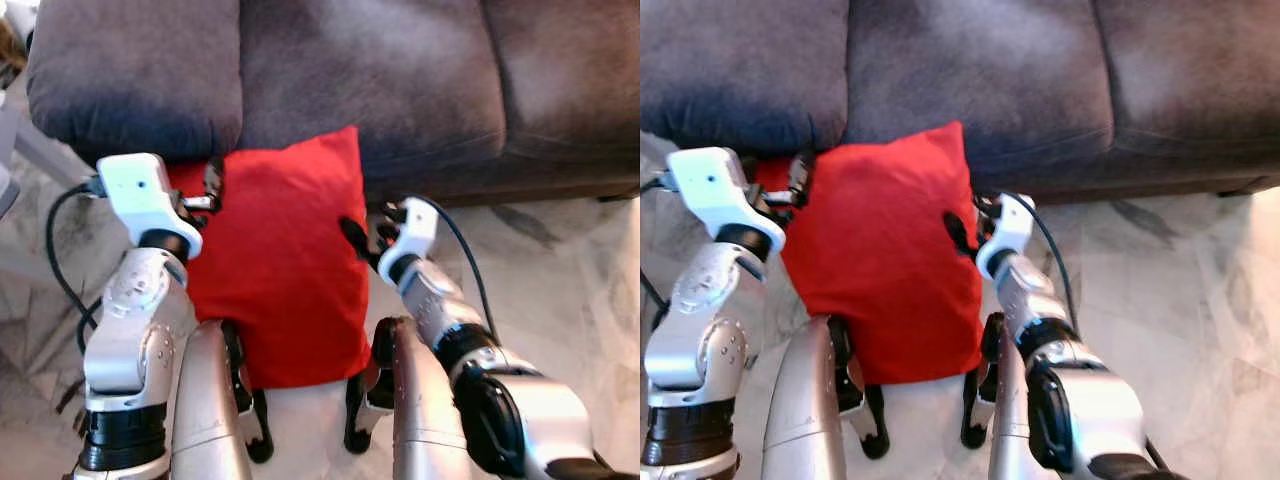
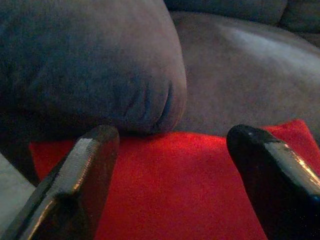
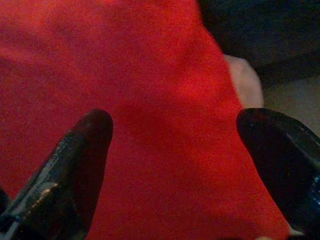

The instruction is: Move the pillow to the sofa from floor

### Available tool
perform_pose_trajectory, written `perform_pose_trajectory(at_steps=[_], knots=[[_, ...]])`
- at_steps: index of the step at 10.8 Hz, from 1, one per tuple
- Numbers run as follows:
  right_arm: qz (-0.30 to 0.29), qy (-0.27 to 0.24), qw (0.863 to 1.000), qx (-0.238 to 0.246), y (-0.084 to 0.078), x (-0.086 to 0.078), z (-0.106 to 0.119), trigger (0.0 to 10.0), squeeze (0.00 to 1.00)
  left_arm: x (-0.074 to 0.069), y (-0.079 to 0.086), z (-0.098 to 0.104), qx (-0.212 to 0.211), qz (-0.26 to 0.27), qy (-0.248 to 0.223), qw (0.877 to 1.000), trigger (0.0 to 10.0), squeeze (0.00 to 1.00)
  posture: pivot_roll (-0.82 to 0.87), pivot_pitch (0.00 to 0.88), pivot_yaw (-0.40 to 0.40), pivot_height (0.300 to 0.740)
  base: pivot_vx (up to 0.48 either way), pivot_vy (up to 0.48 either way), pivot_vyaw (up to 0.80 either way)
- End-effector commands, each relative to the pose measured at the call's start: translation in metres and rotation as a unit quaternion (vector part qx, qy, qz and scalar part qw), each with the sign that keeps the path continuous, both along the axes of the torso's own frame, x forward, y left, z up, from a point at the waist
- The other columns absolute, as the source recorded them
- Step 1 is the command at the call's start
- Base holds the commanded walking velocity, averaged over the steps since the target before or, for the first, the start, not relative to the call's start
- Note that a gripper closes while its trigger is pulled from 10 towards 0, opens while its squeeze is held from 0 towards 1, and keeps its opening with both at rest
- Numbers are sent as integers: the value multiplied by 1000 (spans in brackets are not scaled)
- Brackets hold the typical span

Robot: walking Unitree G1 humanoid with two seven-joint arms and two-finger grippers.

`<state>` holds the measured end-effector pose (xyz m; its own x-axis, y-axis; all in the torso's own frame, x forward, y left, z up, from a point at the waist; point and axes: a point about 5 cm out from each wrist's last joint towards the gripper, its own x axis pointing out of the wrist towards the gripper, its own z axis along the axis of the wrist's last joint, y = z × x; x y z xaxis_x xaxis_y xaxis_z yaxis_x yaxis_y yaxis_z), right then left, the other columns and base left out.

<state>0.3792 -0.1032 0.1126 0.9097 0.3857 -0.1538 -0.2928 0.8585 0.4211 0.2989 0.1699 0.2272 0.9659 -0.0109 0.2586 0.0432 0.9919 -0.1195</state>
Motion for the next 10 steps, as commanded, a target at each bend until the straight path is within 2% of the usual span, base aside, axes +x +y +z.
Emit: perform_pose_trajectory(at_steps=[1, 2, 3, 5, 7, 8, 9, 10], knots=[[0, 17, 1000, 0, 2, -4, -9, 10000, 0, -4, 0, 0, -2, 3, 0, 1000, 10000, 0, 221, 439, -60, 545, 0, 0, 0], [-3, 9, 1000, -13, 2, -3, -7, 10000, 0, -2, 1, -1, -1, 5, 3, 1000, 10000, 0, 224, 414, -63, 545, 0, 0, 0], [-10, -25, 999, -42, -3, 1, 2, 10000, 0, 1, 4, -3, 3, 8, 4, 1000, 10000, 0, 216, 390, -68, 545, 0, 0, 0], [-57, -99, 991, -68, -29, 5, 19, 10000, 0, 9, 10, -23, 27, 12, 24, 999, 10000, 0, 171, 287, -69, 545, 0, 0, 0], [-97, -130, 984, -72, -46, -5, 16, 10000, 0, 16, 12, -43, 37, 11, 48, 998, 10000, 0, 145, 212, -62, 545, 0, 0, 0], [-117, -154, 979, -71, -48, -17, 12, 10000, 0, 18, 15, -52, 47, 14, 55, 997, 10000, 0, 141, 175, -58, 545, 0, 0, 0], [-112, -167, 977, -77, -45, -23, 10, 10000, 0, 19, 18, -55, 49, 17, 57, 997, 10000, 0, 131, 154, -57, 545, 0, 0, 0], [-112, -166, 977, -75, -40, -29, 7, 10000, 0, 23, 19, -62, 52, 18, 55, 997, 10000, 0, 110, 126, -60, 545, 0, 0, 0]])
